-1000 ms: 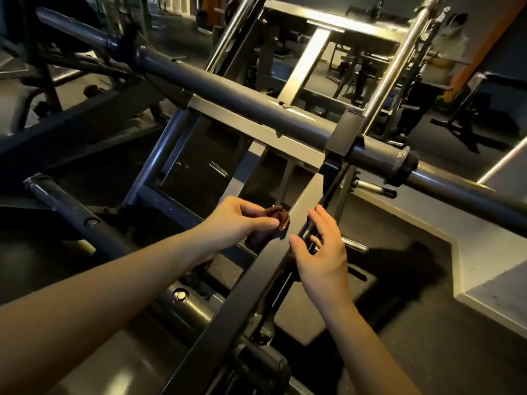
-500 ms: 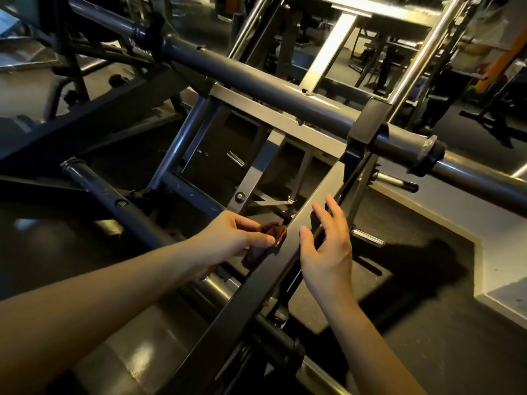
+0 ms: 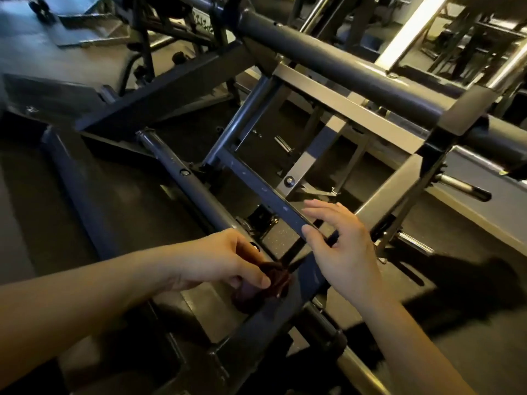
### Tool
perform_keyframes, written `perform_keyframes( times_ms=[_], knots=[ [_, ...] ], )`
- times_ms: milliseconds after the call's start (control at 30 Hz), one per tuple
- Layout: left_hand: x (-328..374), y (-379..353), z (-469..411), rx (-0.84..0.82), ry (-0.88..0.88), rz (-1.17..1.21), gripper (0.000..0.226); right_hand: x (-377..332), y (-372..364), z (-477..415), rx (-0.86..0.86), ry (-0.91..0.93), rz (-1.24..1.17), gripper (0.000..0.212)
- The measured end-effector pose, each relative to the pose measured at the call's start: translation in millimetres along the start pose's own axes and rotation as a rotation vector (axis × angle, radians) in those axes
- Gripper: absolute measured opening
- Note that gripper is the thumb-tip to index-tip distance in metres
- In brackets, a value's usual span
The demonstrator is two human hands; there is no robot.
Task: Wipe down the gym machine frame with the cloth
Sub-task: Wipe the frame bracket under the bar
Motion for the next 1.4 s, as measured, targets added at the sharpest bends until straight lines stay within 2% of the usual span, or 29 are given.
perform_keyframes(
  times_ms=[100,200,300,400,500,600,667,767,900,1000,1267,1400],
  knots=[
    [10.4,15.1,2.2,0.013,-0.027,0.013,0.031,-13.2,-3.5,-19.2,-0.291,-0.023,-0.051,0.028],
    [22.6,34.8,1.9,0.154,-0.054,0.116,0.032,-25.1,-10.0,-41.1,-0.527,-0.081,-0.182,0.033],
    [28.6,48.0,-0.6,0.268,-0.077,0.202,0.045,-27.4,-19.2,-62.7,-0.664,-0.173,-0.316,0.039],
    [31.1,52.6,-2.2,0.366,-0.101,0.283,0.042,-25.5,-27.8,-83.3,-0.739,-0.235,-0.388,0.041],
    [30.9,56.3,1.1,0.436,-0.079,0.308,0.032,-25.9,-36.8,-99.0,-0.789,-0.266,-0.433,0.038],
    [26.0,61.5,5.3,0.463,-0.029,0.329,0.041,-28.6,-47.9,-113.1,-0.834,-0.281,-0.412,0.031],
    [20.7,65.4,9.8,0.466,-0.026,0.379,0.037,-31.3,-55.4,-124.2,-0.849,-0.292,-0.422,0.029],
    [13.1,72.9,18.4,0.515,-0.065,0.373,0.032,-32.2,-65.8,-139.6,-0.864,-0.363,-0.468,0.031],
    [7.2,82.6,21.4,0.682,-0.053,0.340,0.027,-30.7,-78.2,-151.9,-1.002,-0.489,-0.629,0.039],
    [4.9,88.1,19.2,0.687,-0.051,0.392,0.024,-32.3,-83.9,-158.2,-1.074,-0.473,-0.698,0.037],
    [0.5,95.9,12.0,0.741,-0.093,0.441,0.024,-29.9,-91.8,-164.7,-1.075,-0.463,-0.789,0.038],
    [5.7,94.6,6.1,0.829,-0.181,0.454,0.022,-25.0,-95.8,-168.7,-0.903,-0.509,-0.771,0.027]
  ],
)
Point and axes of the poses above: each hand's wrist, its own z-axis away from the middle knuckle, its own y-axis out of the back of the hand, x = y × z, the point moved 2 cm from there along -z, towards the middle knuckle, and after that the axes turned 1 degree about x, right-handed, at the moved point
